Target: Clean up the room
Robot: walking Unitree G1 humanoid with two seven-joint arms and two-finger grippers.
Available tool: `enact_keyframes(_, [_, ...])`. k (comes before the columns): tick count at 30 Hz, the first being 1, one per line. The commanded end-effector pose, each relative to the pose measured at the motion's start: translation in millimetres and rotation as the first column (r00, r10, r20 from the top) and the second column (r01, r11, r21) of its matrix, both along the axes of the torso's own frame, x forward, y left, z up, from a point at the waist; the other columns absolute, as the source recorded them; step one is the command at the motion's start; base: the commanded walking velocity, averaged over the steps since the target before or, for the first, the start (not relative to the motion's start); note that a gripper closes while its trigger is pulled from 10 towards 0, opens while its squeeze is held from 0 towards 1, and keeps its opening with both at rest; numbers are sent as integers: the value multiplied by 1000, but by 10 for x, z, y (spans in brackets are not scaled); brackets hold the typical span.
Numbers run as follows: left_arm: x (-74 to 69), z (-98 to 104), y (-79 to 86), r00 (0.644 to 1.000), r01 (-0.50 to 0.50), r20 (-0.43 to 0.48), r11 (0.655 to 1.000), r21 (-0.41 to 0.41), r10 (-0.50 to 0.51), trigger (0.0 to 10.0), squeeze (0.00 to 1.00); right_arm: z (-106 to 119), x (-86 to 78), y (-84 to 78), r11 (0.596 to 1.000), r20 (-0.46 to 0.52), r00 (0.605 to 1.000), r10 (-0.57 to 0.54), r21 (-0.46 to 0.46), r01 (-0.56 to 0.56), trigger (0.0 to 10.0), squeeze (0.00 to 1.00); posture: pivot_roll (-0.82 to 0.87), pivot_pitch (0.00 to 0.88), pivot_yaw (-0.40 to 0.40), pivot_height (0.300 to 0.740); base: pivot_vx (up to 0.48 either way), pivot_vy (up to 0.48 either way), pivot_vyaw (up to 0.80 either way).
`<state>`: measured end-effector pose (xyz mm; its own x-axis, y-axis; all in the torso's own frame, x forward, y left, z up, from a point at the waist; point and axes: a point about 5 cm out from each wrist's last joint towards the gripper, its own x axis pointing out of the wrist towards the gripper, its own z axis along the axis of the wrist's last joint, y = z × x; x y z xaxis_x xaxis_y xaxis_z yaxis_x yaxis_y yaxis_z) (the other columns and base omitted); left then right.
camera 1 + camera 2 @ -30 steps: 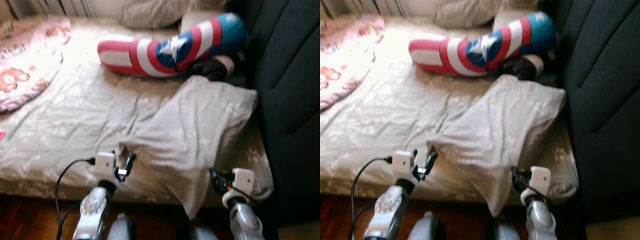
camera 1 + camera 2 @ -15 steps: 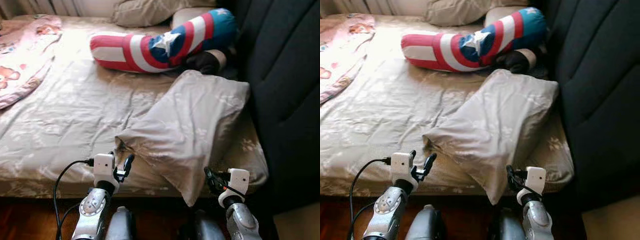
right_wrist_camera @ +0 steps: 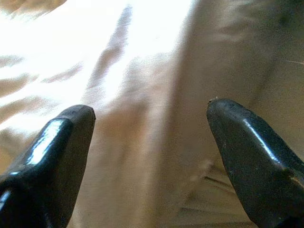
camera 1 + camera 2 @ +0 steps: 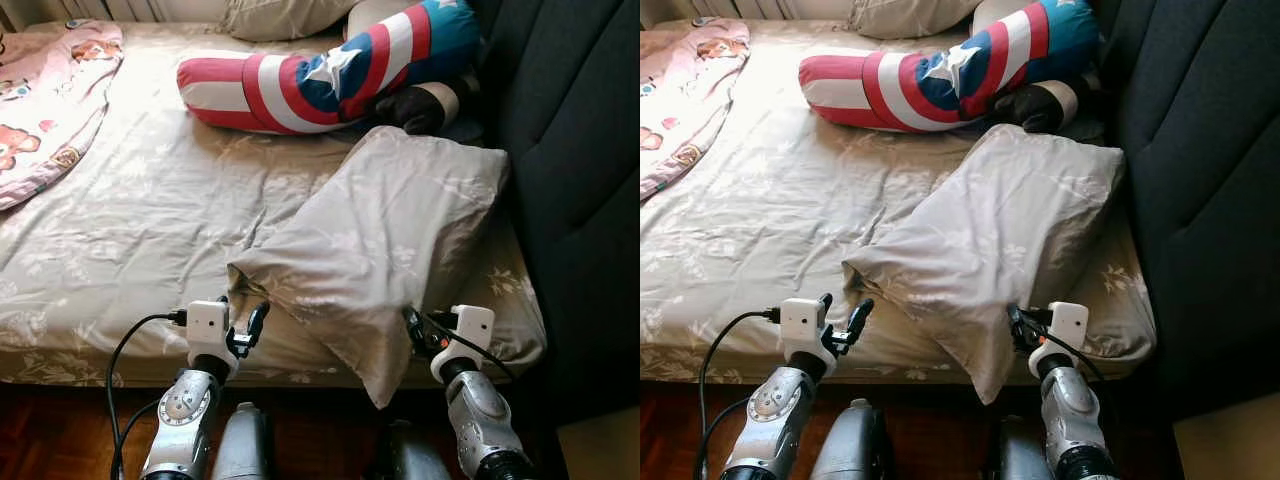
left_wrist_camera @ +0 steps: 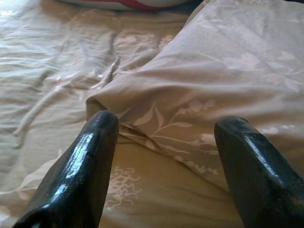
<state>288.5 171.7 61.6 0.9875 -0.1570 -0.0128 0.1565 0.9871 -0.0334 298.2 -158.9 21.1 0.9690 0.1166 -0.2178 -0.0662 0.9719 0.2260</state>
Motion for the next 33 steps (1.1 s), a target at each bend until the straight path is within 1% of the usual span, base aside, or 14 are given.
enact_keyframes(1, [-39, -43, 30, 1000, -4, -26, 1000, 7, 4, 10000, 0, -33, -32, 29, 1000, -6, 1000, 21, -9, -21, 10000, 0, 30, 222, 3, 647, 0, 0, 800])
enact_keyframes(3, [-40, -42, 25, 1000, -2, -26, 1000, 7, 2, 10000, 0, -47, -43, 31, 1000, -10, 1000, 18, 3, -18, 10000, 0, 30, 223, 4, 647, 0, 0, 800])
enact_keyframes(4, [-41, -44, 23, 1000, 1, -27, 1000, 7, 0, 10000, 0, -52, -54, 6, 1000, -4, 1000, -9, 24, 9, 10000, 0, 32, 224, 5, 647, 0, 0, 0])
enact_keyframes(6, [-42, -47, 21, 1000, 2, -28, 1000, 7, -2, 10000, 0, -57, -62, -16, 999, -3, 1000, -25, 29, 25, 10000, 0, 32, 224, 5, 647, 0, 0, 0])
enact_keyframes(10, [-52, -62, 9, 999, 14, -36, 1000, 14, -14, 10000, 0, -40, -65, -53, 998, 17, 998, -55, 24, 54, 10000, 0, 31, 224, 7, 647, 0, 0, 0])
enact_keyframes(13, [-61, -66, 14, 999, 14, -40, 1000, 15, -13, 10000, 0, 6, -37, -99, 996, 40, 995, -87, 18, 86, 10000, 0, 31, 225, 9, 647, 0, 0, 0])
enact_keyframes(15, [-62, -67, 18, 999, 13, -41, 1000, 15, -13, 10000, 0, 24, -23, -104, 996, 48, 995, -89, 20, 88, 10000, 0, 31, 225, 9, 647, 0, 0, 0])
enact_keyframes(19, [-62, -65, 14, 999, 20, -39, 1000, 13, -19, 10000, 0, 59, 1, -65, 999, 75, 996, -53, 1, 53, 10000, 0, 35, 221, 10, 647, 260, 0, 0])
enact_keyframes(28, [-59, -60, 10, 999, 22, -36, 1000, -1, -22, 10000, 0, 117, 21, -102, 993, 116, 987, -112, 35, 109, 10000, 0, 34, 218, 16, 647, 282, 0, 0])
enact_keyframes(33, [-66, -64, 9, 999, 24, -34, 1000, -8, -24, 10000, 0, 107, 13, -127, 992, 112, 985, -129, 19, 127, 10000, 0, 32, 218, 18, 647, 0, 0, 0])
